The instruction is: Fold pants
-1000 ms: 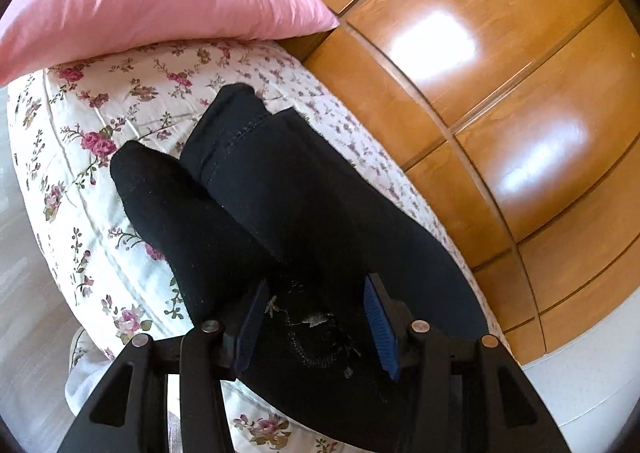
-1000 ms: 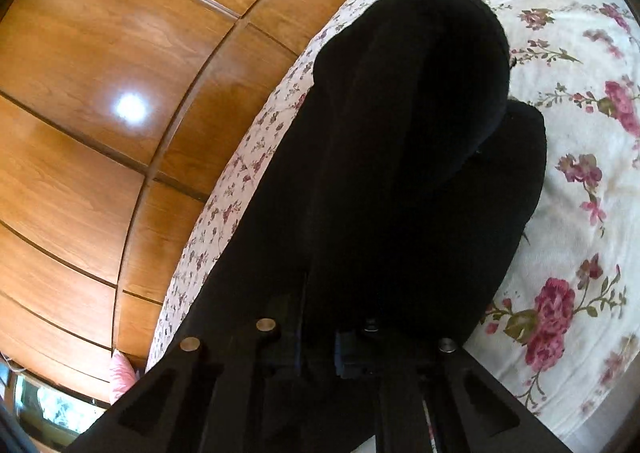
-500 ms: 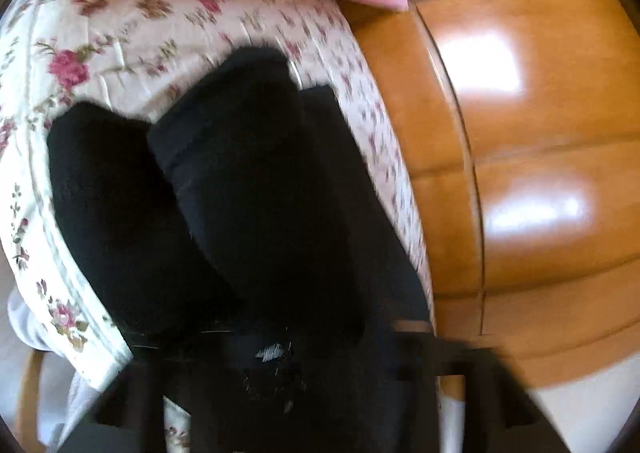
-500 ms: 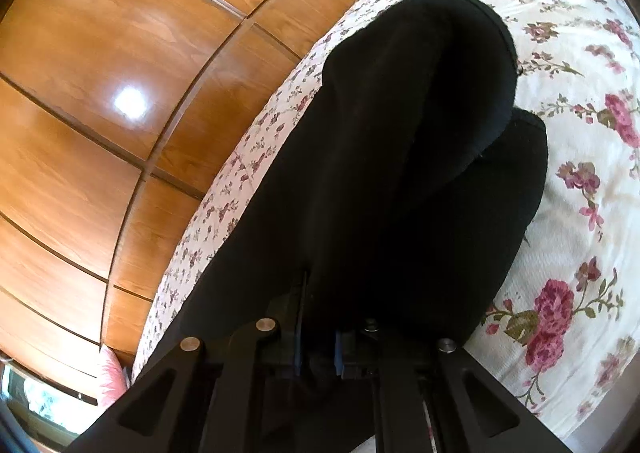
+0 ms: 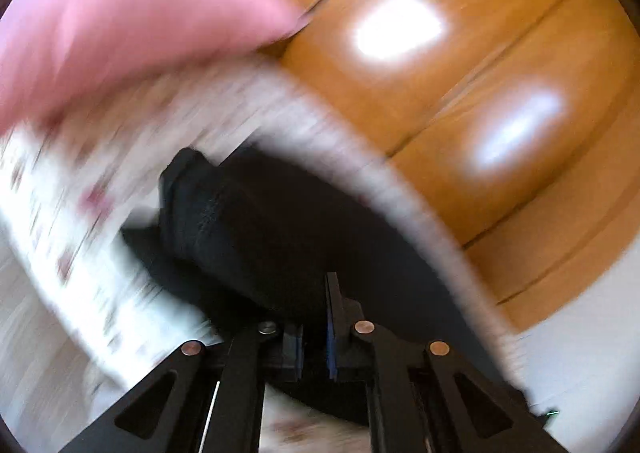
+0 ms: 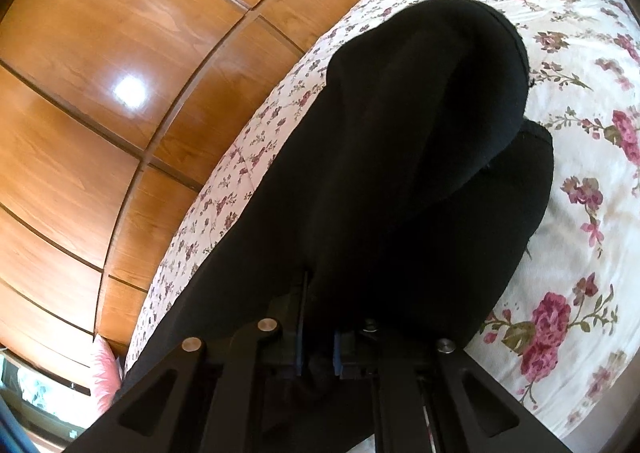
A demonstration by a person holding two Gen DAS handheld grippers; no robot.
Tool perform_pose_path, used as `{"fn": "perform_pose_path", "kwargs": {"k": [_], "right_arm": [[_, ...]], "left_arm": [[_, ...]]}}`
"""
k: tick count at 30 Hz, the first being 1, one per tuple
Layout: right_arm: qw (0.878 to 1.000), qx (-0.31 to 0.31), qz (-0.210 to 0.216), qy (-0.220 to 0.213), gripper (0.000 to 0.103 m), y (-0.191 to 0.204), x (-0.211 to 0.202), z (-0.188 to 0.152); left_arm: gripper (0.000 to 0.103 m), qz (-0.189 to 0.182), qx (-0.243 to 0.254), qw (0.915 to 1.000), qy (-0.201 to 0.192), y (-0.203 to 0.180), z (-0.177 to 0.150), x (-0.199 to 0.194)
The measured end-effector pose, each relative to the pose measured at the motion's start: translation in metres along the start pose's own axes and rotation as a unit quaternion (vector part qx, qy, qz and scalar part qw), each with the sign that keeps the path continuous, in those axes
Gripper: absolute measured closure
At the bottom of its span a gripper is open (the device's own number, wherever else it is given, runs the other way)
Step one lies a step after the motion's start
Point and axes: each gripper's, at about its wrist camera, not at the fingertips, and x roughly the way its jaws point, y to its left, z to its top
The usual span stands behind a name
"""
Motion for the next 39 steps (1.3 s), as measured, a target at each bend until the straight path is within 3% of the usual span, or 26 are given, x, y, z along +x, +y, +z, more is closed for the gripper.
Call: {"fn": "perform_pose_path", "kwargs": {"k": [1,2,4,6,8,10,12,14,15,17,20,24,28,30,33,37,39], "right_arm": [[1.0,0.0,0.0,0.001,0.095,-0.001,0.0,0.0],[1.0,0.0,0.001,0.002,0.095,-0.001,-0.001,0.0],[1.0,0.005,0.003,0.002,0.095,-0.002,-0.001,0.0],[1.0,0.006,0.004,0.002,0.095,-0.003,0.0,0.0],[1.0,0.005,0.004,0.0,0.095,-0.003,0.0,0.0],[1.0,0.004,0.004,-0.002,0.095,-0.003,0.0,0.0],[1.0,0.006,0.005,-0.001,0.095,-0.004,0.0,0.0],[1.0,0.011,0.006,0.001,0.095,-0.005,0.0,0.001],[1.0,0.013,0.006,0.003,0.095,-0.006,0.0,0.002],[1.0,0.022,0.01,0.006,0.094,-0.007,0.0,0.003],[0.999,0.029,0.017,0.01,0.094,-0.01,0.0,0.003],[0.999,0.027,0.025,0.016,0.088,-0.009,0.002,0.005],[0.998,0.045,0.03,0.027,0.087,-0.009,0.002,0.016],[0.998,0.051,0.02,0.026,0.094,-0.003,-0.001,0.027],[0.997,0.035,0.068,-0.008,0.096,0.021,-0.022,0.042],[0.986,-0.045,0.142,-0.075,0.096,0.046,-0.066,0.044],[0.989,-0.066,0.11,-0.07,0.096,0.038,-0.068,0.035]], "left_arm": [[0.091,0.01,-0.017,0.9995,0.026,0.014,-0.005,0.016],[0.091,-0.013,-0.031,0.9994,0.013,0.019,-0.006,0.018],[0.088,-0.017,-0.028,0.9995,0.002,0.013,0.001,0.016],[0.074,-0.019,-0.022,0.9996,-0.005,0.007,0.006,0.013],[0.051,-0.048,-0.057,0.9972,-0.007,0.014,0.005,0.008],[0.046,-0.078,-0.107,0.9911,-0.001,0.025,0.014,0.01],[0.052,-0.087,-0.143,0.9859,-0.007,0.039,0.015,0.007],[0.098,-0.086,-0.16,0.9832,-0.015,0.044,0.02,0.005],[0.096,-0.069,-0.156,0.9853,-0.018,0.044,0.023,0.0],[0.096,-0.094,-0.165,0.9814,-0.027,0.047,0.025,-0.011],[0.097,-0.077,-0.17,0.9812,-0.049,0.056,0.024,-0.028],[0.097,-0.014,-0.13,0.9914,-0.011,0.056,0.015,-0.003],[0.096,0.009,-0.091,0.9953,-0.033,0.046,0.01,0.002],[0.095,0.004,-0.098,0.9944,-0.041,0.041,0.01,0.006],[0.094,-0.012,-0.119,0.9918,-0.046,0.052,0.006,0.002],[0.093,-0.015,-0.113,0.9922,-0.05,0.054,0.005,-0.004],[0.093,-0.016,-0.11,0.9925,-0.051,0.054,0.006,-0.001]]}}
